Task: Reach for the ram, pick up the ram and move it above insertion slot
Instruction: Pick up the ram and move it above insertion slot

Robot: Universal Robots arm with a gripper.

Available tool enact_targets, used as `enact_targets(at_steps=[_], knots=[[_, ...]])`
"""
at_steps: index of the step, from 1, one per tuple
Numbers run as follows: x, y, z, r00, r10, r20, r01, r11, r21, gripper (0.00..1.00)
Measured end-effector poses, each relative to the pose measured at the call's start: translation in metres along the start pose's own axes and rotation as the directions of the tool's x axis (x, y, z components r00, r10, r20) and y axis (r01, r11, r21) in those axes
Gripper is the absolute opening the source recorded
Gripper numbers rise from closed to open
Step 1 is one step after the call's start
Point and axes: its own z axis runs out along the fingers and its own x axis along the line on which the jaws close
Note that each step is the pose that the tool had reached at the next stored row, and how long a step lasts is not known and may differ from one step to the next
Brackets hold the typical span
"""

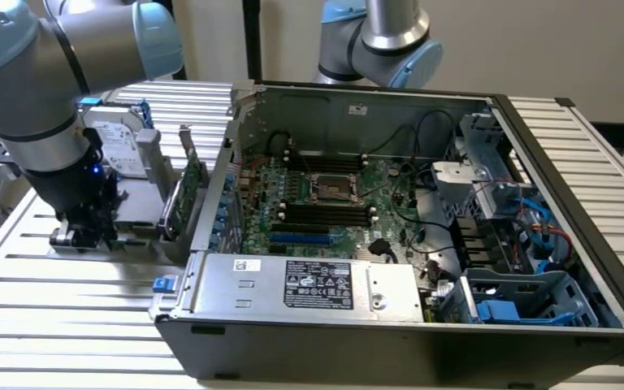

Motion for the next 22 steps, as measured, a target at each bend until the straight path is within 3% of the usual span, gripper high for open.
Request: enact_targets(at_steps=[3, 4, 15, 22], knots=[[0.0001, 0.0002, 0.0004, 1.0000, -0.001, -0.0005, 0.001, 1.0000, -0.0004, 0.16], [0.0001, 0.0002, 0.0004, 1.0000, -0.001, -0.0005, 0.001, 1.0000, -0.0003, 0.14], [0.0000, 0.0002, 0.0004, 1.0000, -0.001, 0.0001, 0.001, 1.0000, 0.0002, 0.14], [0.0000, 0.0005, -0.0055, 1.0000, -0.001, -0.0001, 0.001, 1.0000, -0.0001, 0.14]])
